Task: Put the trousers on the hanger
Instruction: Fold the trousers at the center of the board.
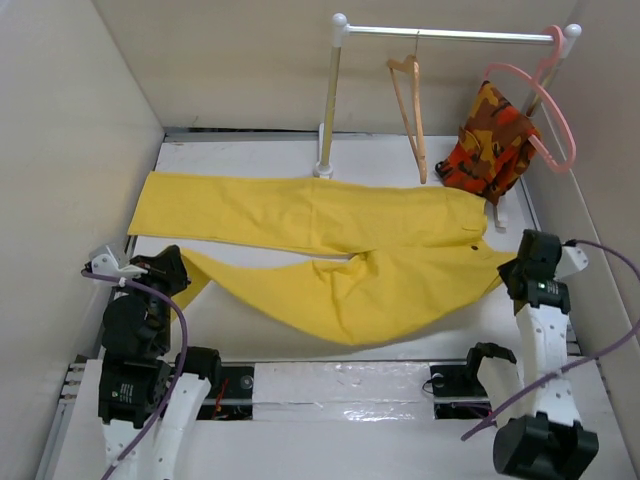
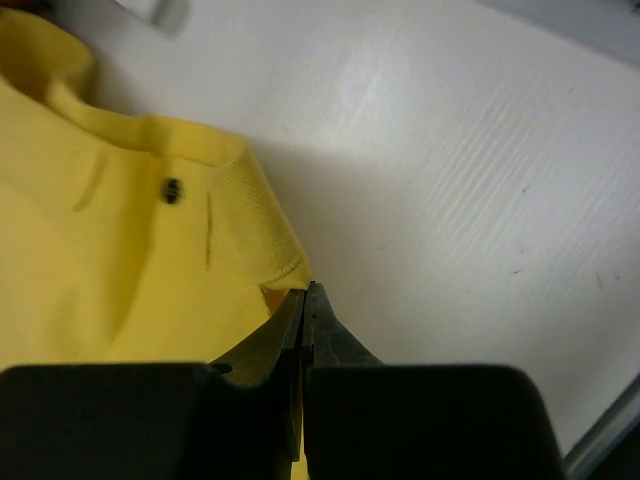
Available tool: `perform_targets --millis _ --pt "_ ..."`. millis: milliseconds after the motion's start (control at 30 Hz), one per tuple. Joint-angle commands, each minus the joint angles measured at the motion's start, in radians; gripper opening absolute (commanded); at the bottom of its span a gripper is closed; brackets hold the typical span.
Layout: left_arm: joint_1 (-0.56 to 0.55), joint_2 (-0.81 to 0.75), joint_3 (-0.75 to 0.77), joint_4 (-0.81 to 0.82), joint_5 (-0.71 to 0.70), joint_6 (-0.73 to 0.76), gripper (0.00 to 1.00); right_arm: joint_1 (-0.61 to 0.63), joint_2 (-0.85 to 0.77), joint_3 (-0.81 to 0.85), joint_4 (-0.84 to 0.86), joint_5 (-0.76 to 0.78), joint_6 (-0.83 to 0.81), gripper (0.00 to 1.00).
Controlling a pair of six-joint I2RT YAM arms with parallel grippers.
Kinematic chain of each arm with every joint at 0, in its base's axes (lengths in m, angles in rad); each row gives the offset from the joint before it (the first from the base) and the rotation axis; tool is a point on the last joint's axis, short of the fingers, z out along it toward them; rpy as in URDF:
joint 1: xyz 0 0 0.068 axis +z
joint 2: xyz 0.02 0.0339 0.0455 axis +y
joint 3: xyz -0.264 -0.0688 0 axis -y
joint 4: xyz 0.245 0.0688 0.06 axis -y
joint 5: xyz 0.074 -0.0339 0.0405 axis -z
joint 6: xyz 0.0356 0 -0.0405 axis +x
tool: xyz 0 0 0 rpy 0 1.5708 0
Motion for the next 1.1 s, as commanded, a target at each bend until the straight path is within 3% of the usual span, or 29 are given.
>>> perform_targets --millis 0,233,400,533,800,1000,1067 --pt "-0.027 -0.017 0.055 0.036 -0.111 0.005 0.0 -0.017 -0.078 0.201 -0.172 0.153 -0.058 0.0" --pt "-0.037 -0.021 0.055 0.029 -0.215 -0.005 0.0 -0.017 -0.114 0.399 -0.436 0.242 -0.099 0.0" --pt "-0.037 0.002 0.054 0.026 -0.27 -0.016 0.0 -0.017 -0.226 0.453 -0.482 0.19 -0.206 0.0" --pt "-0.037 0.042 0.058 0.022 -0.356 -0.027 0.0 -0.017 -0.185 0.453 -0.47 0.193 -0.304 0.0" --pt "-0.027 0.129 0.002 0.112 -0.411 -0.035 0.0 -0.017 0.121 0.488 -0.28 0.249 -0.429 0.0" --pt "-0.027 0.412 0.084 0.137 -0.405 -0.103 0.0 -0.004 0.345 0.571 -0.145 0.205 -0.454 0.0" --pt "-0.027 0.54 0.13 0.115 -0.463 -0.12 0.0 0.03 0.421 0.626 -0.125 0.19 -0.452 0.0"
